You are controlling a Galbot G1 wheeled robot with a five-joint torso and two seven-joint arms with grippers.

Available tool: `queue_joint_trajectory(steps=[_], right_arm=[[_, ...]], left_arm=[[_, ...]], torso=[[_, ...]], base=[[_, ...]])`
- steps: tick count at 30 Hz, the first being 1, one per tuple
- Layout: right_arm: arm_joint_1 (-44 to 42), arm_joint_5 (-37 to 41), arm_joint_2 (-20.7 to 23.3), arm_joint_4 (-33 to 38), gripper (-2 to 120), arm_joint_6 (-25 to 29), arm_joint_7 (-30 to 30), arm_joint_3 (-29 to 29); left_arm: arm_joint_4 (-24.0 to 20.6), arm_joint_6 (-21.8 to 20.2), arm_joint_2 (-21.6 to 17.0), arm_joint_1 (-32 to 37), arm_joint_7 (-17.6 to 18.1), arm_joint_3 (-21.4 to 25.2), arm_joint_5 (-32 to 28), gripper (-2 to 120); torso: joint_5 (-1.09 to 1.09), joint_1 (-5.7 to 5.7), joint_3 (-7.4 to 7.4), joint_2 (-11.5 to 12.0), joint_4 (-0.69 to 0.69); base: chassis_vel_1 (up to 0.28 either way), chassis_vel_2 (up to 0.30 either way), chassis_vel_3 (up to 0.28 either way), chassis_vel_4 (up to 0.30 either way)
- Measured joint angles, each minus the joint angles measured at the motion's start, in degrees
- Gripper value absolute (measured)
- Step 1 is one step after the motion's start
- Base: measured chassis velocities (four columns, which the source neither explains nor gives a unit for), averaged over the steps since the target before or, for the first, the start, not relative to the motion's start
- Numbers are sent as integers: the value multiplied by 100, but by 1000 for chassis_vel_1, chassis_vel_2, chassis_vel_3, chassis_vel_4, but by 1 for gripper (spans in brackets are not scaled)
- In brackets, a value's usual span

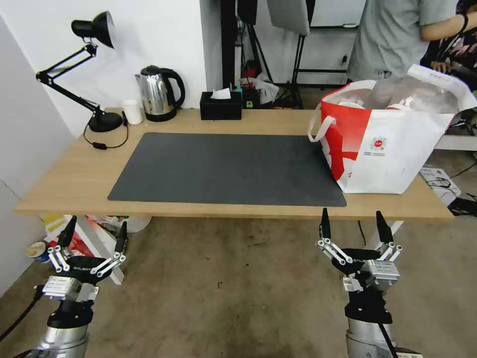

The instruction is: Pick up the trash from the table and place it into the takeout bag.

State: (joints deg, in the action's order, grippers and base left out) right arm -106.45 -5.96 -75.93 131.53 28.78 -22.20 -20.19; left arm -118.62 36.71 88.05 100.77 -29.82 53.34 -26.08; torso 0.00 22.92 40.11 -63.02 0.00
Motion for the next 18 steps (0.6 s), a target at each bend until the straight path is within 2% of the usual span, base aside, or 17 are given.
queue_joint_trajectory(steps=[18], right_arm=[[0,0,0,0,100,0,0,0]], left_arm=[[39,-22,-23,-62,101,142,0,100]], torso=[[0,0,0,0,0]], base=[[0,0,0,0]])
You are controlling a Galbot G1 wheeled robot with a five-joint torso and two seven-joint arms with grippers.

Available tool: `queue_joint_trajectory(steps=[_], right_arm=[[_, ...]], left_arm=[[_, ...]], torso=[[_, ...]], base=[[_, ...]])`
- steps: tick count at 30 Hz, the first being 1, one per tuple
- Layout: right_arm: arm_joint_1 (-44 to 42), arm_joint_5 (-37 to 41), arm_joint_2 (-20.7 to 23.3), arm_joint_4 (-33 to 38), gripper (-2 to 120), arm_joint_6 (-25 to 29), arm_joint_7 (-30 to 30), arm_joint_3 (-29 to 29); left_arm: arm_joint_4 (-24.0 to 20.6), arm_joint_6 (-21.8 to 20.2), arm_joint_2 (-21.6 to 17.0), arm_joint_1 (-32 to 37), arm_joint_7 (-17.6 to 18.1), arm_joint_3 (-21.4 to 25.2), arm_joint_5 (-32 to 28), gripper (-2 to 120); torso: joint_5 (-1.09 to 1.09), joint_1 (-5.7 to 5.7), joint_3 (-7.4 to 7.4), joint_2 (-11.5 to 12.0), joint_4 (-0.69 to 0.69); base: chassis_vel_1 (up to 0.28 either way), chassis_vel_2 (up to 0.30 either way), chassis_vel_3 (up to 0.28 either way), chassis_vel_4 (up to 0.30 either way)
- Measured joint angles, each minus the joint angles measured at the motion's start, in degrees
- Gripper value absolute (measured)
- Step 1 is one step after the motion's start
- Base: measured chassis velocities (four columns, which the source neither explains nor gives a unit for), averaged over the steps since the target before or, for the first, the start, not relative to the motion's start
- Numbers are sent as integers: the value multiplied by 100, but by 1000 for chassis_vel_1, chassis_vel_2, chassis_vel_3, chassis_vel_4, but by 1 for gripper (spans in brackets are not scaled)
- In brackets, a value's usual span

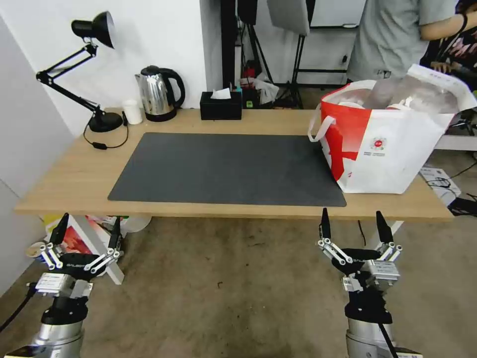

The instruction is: Pick up the trash from the table and place it into the takeout bag.

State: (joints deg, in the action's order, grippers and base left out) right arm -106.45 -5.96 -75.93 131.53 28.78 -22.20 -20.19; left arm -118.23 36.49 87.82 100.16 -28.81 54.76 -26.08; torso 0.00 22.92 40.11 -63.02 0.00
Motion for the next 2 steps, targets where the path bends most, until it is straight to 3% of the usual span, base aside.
queue_joint_trajectory(steps=[2], right_arm=[[0,0,0,0,100,0,0,0]], left_arm=[[1,-1,-1,1,2,1,1,100]], torso=[[0,0,0,0,0]], base=[[0,0,0,0]])
